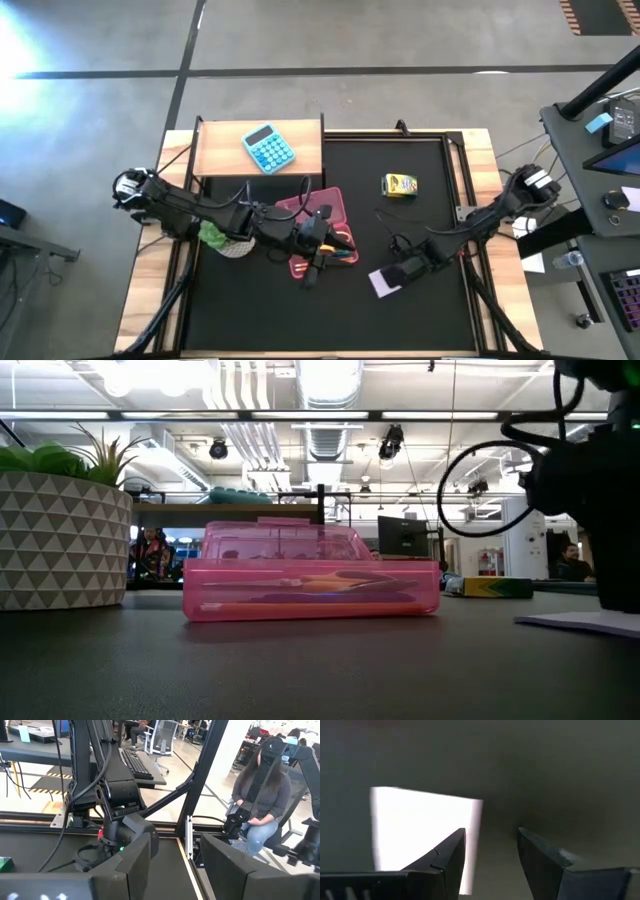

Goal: Pack school essentials
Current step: Put the white notes into the pink box

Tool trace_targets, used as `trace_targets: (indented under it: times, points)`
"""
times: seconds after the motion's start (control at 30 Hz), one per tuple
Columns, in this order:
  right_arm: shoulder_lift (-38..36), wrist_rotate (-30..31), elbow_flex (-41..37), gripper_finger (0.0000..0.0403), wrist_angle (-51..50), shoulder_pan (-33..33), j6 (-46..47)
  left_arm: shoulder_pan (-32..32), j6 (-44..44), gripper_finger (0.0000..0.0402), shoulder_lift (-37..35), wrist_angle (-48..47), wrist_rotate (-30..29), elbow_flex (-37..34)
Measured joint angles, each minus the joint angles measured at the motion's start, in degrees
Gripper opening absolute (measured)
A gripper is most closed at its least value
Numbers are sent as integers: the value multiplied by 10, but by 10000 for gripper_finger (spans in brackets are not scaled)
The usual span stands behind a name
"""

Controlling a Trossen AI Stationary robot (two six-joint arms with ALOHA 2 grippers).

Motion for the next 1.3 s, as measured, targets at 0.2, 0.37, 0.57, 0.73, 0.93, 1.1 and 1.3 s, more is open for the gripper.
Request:
trace_targets:
  times: [0.2,0.37,0.57,0.73,0.93,1.1,1.3]
  points:
    - [-3,-2,0,166,101,0,-63,0,-5,157,0,0,0,0]
    - [-17,-5,13,166,89,1,-86,0,-45,157,8,0,0,-2]
    - [-42,-16,17,166,82,13,-85,-1,-138,157,37,-1,0,-3]
    - [-51,-18,17,166,52,34,-70,-10,-186,157,81,1,-1,-3]
    - [-50,-17,17,161,45,86,-120,-34,-161,157,132,2,0,-3]
    - [-50,0,17,150,45,144,-167,-46,-49,157,175,3,-2,-3]
    - [-42,45,17,136,45,194,-152,-49,26,157,239,23,-6,1]
